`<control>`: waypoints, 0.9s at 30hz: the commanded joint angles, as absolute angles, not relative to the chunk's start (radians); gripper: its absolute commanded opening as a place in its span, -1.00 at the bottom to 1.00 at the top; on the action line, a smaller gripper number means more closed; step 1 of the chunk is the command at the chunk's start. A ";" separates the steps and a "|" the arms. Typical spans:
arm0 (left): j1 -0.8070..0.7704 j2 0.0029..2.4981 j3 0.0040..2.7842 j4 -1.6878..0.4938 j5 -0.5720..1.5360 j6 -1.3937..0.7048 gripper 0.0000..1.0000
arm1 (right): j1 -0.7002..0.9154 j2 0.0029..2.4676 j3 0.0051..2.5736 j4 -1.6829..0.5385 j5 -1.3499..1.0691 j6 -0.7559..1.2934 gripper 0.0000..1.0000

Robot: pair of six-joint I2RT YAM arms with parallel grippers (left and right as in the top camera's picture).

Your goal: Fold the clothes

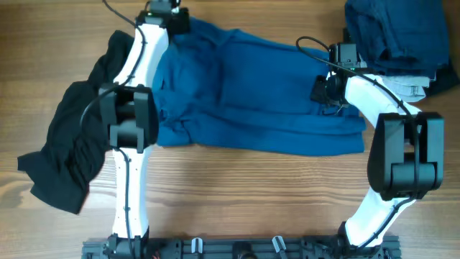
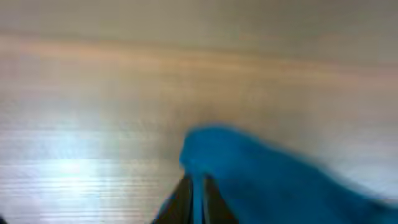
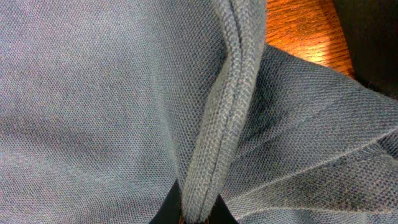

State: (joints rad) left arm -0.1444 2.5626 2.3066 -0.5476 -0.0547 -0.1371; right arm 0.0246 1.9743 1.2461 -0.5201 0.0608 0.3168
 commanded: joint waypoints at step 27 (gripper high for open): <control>-0.097 2.716 2.310 -0.380 0.104 -0.239 -0.39 | 0.019 1.946 1.264 -0.539 0.072 0.315 -0.91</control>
